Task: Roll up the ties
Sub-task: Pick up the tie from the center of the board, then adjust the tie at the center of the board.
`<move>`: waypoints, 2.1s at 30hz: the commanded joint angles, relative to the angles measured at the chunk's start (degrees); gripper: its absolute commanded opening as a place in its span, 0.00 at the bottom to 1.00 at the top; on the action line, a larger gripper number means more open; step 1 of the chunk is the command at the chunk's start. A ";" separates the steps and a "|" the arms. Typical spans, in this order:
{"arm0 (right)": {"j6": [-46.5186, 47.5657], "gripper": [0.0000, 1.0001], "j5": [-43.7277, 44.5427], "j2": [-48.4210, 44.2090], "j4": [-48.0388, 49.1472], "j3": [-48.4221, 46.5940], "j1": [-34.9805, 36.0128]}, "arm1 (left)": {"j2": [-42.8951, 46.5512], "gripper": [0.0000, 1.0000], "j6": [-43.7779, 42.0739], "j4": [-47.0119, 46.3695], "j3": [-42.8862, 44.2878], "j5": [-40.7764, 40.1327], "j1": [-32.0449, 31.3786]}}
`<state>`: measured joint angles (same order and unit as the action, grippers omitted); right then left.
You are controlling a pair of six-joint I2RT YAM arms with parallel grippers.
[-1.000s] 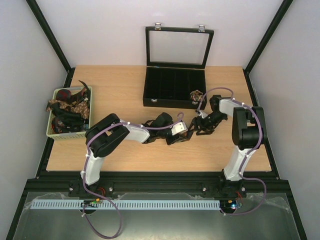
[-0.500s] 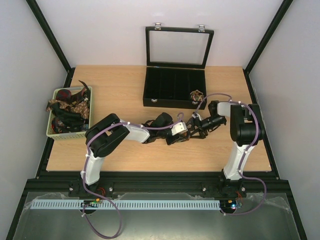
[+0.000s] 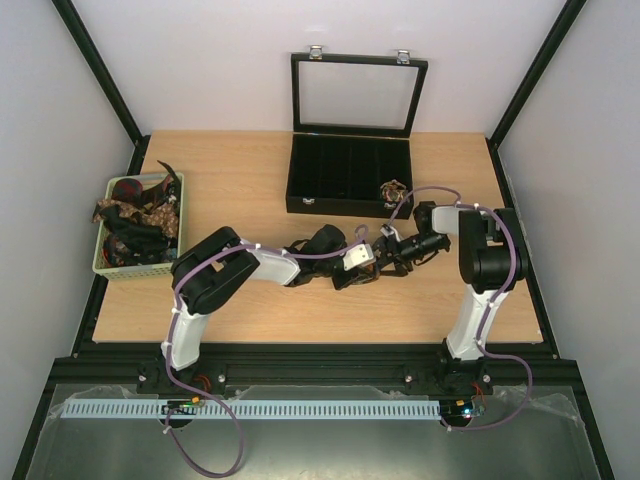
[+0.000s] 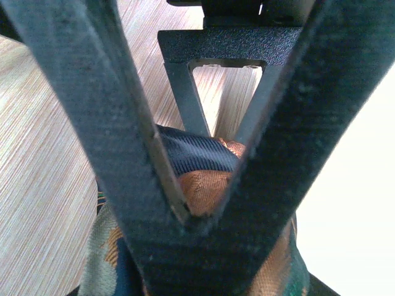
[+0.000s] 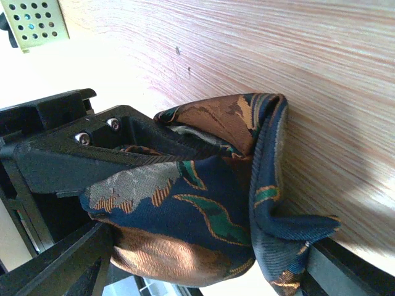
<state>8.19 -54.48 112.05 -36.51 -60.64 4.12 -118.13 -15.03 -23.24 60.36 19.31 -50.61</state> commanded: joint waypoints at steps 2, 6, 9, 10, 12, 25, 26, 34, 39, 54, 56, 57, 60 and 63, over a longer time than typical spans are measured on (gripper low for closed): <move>0.78 0.74 2.11 -0.98 0.64 -0.66 1.97 | -5.30 0.23 -1.30 11.10 -1.51 -1.79 -0.50; 1.81 0.57 0.86 -1.87 -0.78 -1.26 2.60 | -5.46 0.24 -1.28 11.21 -1.26 -1.59 -0.46; 2.17 0.37 0.80 -1.91 -1.62 -1.57 3.20 | -5.61 0.24 -1.23 11.27 -1.13 -1.57 -0.56; 2.18 0.29 0.90 -1.88 -1.58 -1.54 3.29 | -5.64 0.23 -1.23 11.37 -1.11 -1.51 -0.54; 2.56 0.24 1.23 -1.75 -1.78 -1.50 3.40 | -5.64 0.24 -1.32 11.45 -1.01 -1.61 -0.58; 3.33 0.33 0.63 -0.95 -3.41 -2.46 5.06 | -5.96 0.24 -1.17 11.89 -0.21 -1.71 -0.61; 3.42 0.26 1.27 -0.82 -3.46 -2.42 5.10 | -5.93 0.25 -1.15 11.88 -0.21 -1.77 -0.61; 3.53 0.01 4.69 -1.16 -3.92 -2.68 5.11 | -4.41 0.46 -0.14 11.10 0.27 -2.10 -0.24; 2.33 0.01 6.13 -2.09 -3.04 -2.66 5.11 | -0.94 0.70 0.17 9.41 -0.03 -1.94 0.00; -0.14 0.01 7.84 -2.70 -1.05 -2.47 4.93 | 5.52 0.99 -2.25 2.27 -8.14 6.26 1.47; -0.27 0.02 7.75 -2.62 -0.99 -2.39 4.93 | 5.58 0.99 -1.90 1.25 -8.65 6.65 1.67; -0.21 0.01 7.66 -2.63 -1.06 -2.42 4.93 | 5.28 0.99 -1.79 0.91 -8.60 6.31 1.73; -0.26 0.01 7.32 -2.84 -1.27 -2.47 4.92 | 2.73 0.91 -0.62 2.62 -5.66 3.98 1.71; -0.25 0.01 6.90 -3.21 -1.67 -2.59 4.93 | 0.85 0.73 -0.10 3.76 -3.55 1.99 1.72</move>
<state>8.32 -49.80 109.93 -38.24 -63.70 8.75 -114.10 -16.21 -22.83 54.65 22.20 -48.97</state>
